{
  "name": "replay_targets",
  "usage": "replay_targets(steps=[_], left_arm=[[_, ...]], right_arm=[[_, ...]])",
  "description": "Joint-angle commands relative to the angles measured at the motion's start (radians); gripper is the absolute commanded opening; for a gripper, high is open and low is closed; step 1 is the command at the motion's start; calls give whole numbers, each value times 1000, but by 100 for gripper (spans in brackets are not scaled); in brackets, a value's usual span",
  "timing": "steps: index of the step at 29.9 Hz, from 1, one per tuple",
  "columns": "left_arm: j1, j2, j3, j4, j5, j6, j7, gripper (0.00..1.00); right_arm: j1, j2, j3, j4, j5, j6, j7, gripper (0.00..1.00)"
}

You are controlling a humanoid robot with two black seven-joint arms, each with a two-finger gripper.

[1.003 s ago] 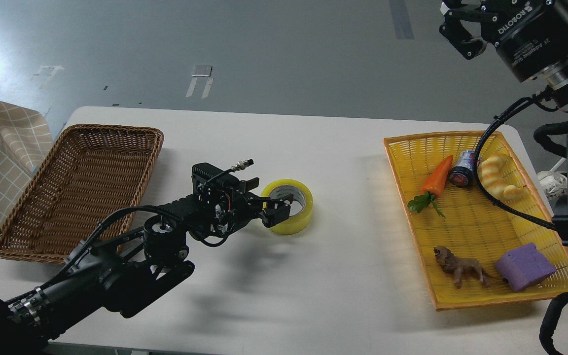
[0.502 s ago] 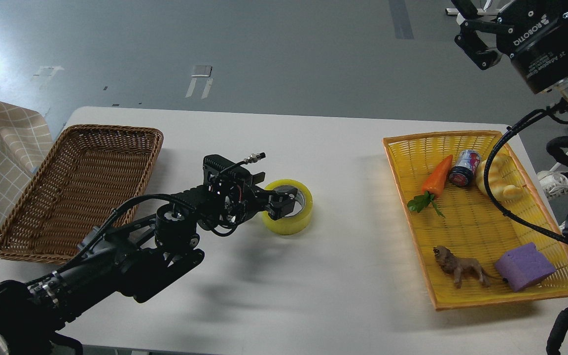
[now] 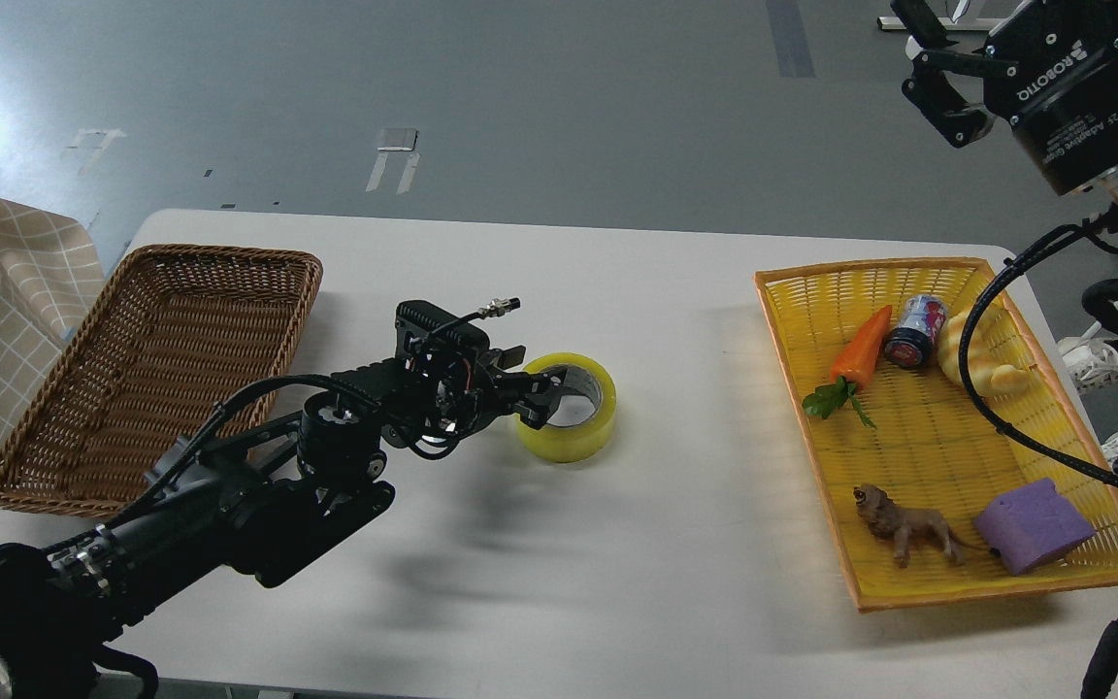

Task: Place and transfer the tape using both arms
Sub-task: 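Close the left gripper on the rim of the tape roll, then lift the tape roll and carry it over the wicker basket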

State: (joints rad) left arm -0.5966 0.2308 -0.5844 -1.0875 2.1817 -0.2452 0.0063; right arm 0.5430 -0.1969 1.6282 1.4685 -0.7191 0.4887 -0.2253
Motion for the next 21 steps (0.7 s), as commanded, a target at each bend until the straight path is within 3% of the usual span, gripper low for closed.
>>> replay_targets(steps=[1,4,17,21], left_arm=[[-6,1,0,0,0,-2,-5,58],[-6,1,0,0,0,-2,-6,49],[3,2,0,0,0,-2,-11,50],[4,2,1,0,0,-2,-12,45]], right_arm=[[-1,-4,1,0,0,0,1,100],[-14,-4,1,0,0,0,0,100],[-23,-6,10,1,0,0,0,100],[-23,-6,10,1,0,0,0,100]])
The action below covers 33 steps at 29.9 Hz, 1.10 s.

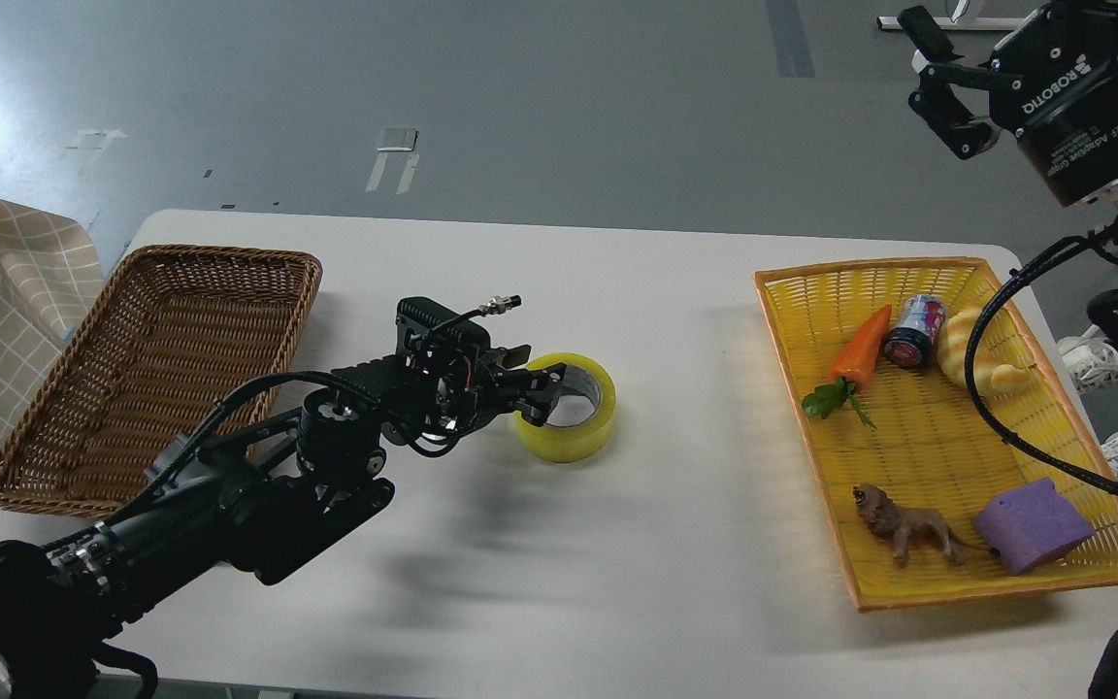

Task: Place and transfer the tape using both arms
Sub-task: 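Lift the tape roll and carry it over the wicker basket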

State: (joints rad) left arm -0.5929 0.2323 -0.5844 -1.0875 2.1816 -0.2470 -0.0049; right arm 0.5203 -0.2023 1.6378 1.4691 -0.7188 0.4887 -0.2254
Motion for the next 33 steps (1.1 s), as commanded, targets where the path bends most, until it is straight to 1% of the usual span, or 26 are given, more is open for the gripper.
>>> replay_targets(steps=[1,2,3,6,9,20,25,27,33], left_arm=[[1,1,1,0,0,0,-1,44],[1,1,1,1,0,-1,-1,40],[2,1,1,1,0,-6,-1,34],[2,1,0,1,0,-31,-1,22],[-2,4,0,1,0,-38,-1,16],[-22,5,-3,0,-34,-38,0,15],[-108,39,-5,-3,-115,-38,3,16],[-177,73,-2,-3,-196,-38,5,16],[-248,173,-5,-18,-252,-38,2,16]], right_arm=[[0,0,2,0,-1,0,0,100],[0,0,2,0,-1,0,0,100],[0,0,4,0,-1,0,0,100],[-6,0,4,0,-1,0,0,100],[-11,0,4,0,-1,0,0,100],[-11,0,5,0,-1,0,0,100],[-9,1,5,0,-1,0,0,100],[-9,3,5,0,1,0,0,100],[-9,3,4,0,1,0,0,100]])
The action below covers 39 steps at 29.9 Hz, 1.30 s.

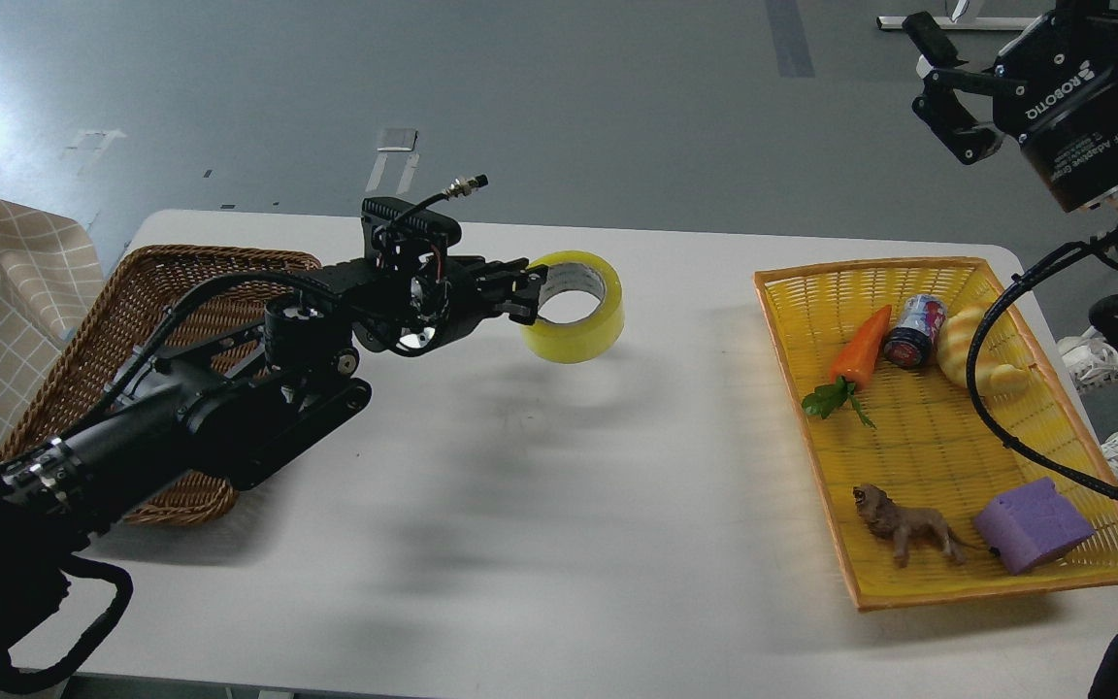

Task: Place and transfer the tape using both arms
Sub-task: 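Lift the tape roll and carry it over the wicker basket, then lower the tape roll into the wicker basket and open the left gripper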

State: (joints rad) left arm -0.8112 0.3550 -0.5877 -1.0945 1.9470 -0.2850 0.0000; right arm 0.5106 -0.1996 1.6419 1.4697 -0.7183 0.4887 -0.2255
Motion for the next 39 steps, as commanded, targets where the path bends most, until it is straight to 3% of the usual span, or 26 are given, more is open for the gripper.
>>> replay_targets(steps=[1,11,14,18,22,31,39], left_arm=[[-42,85,-1,-16,-28,-3,-3,16],[-59,401,-3,-85,-181,-22,-15,16],[-51,501,2,-85,-191,-14,-51,16],[-8,605,-9,-88,-200,1,-139,16],[96,702,0,-87,-249,65,-199,16],[291,725,-1,-42,-267,193,-271,18],[322,708,3,137,-264,199,-357,19]], right_arm=[[2,2,-1,0,0,0,0,100],[11,0,-10,-2,0,0,-2,100],[11,0,-11,-3,0,0,-2,100],[11,6,-13,-5,0,0,-2,100],[11,9,-13,-11,-1,0,-2,100],[5,9,-13,-12,0,0,-2,100],[-9,9,-14,-5,-1,0,-2,100]])
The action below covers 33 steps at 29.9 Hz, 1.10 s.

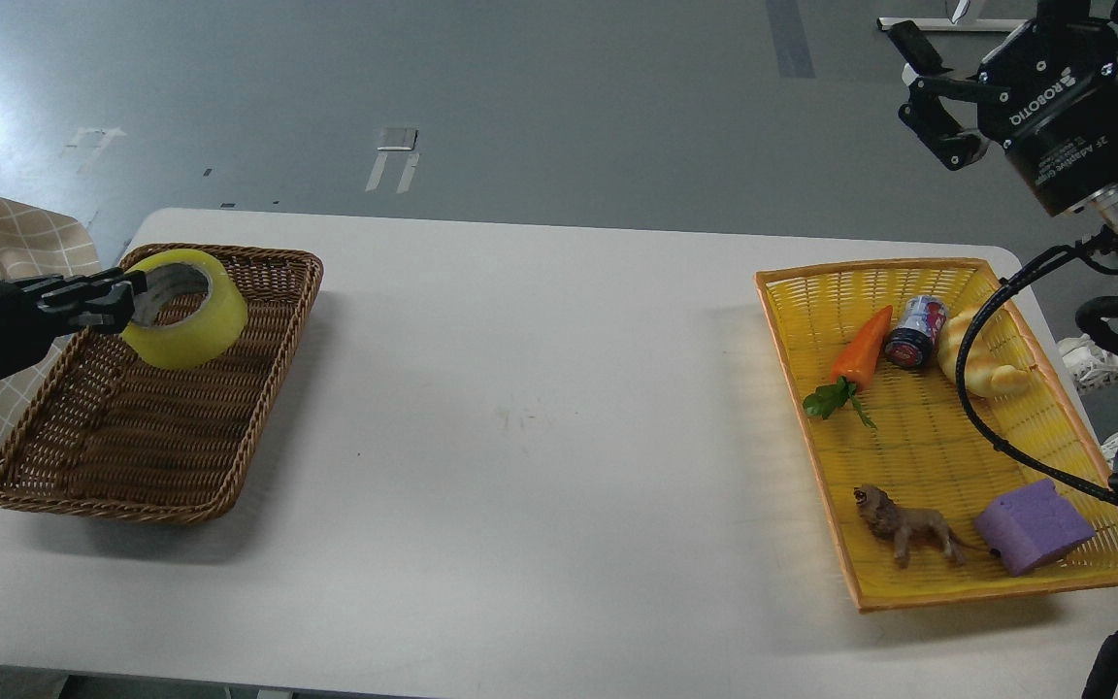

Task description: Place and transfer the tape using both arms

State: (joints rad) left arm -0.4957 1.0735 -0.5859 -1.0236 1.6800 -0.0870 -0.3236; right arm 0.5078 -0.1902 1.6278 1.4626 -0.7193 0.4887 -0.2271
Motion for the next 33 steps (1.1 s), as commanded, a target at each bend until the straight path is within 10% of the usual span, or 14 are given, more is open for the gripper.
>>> replay_targets(steps=[1,8,10,11,15,33], left_arm=[[8,-12,1,77,1,3,-38,19],[62,-38,1,100,1,68,-75,33],[69,-49,1,102,1,93,-80,44],[78,-58,1,103,3,117,-86,74],[80,-61,1,117,4,118,-124,94],[-63,-162,-17,83,-378,110,-165,98]], right_arm=[[-6,0,0,2,0,0,0,100],[-2,-5,0,-4,-2,0,0,100],[0,-5,0,-4,-2,0,0,100],[0,-3,0,-4,-3,0,0,100],[0,-3,0,-4,-3,0,0,100],[-2,2,-3,5,-2,0,2,100]])
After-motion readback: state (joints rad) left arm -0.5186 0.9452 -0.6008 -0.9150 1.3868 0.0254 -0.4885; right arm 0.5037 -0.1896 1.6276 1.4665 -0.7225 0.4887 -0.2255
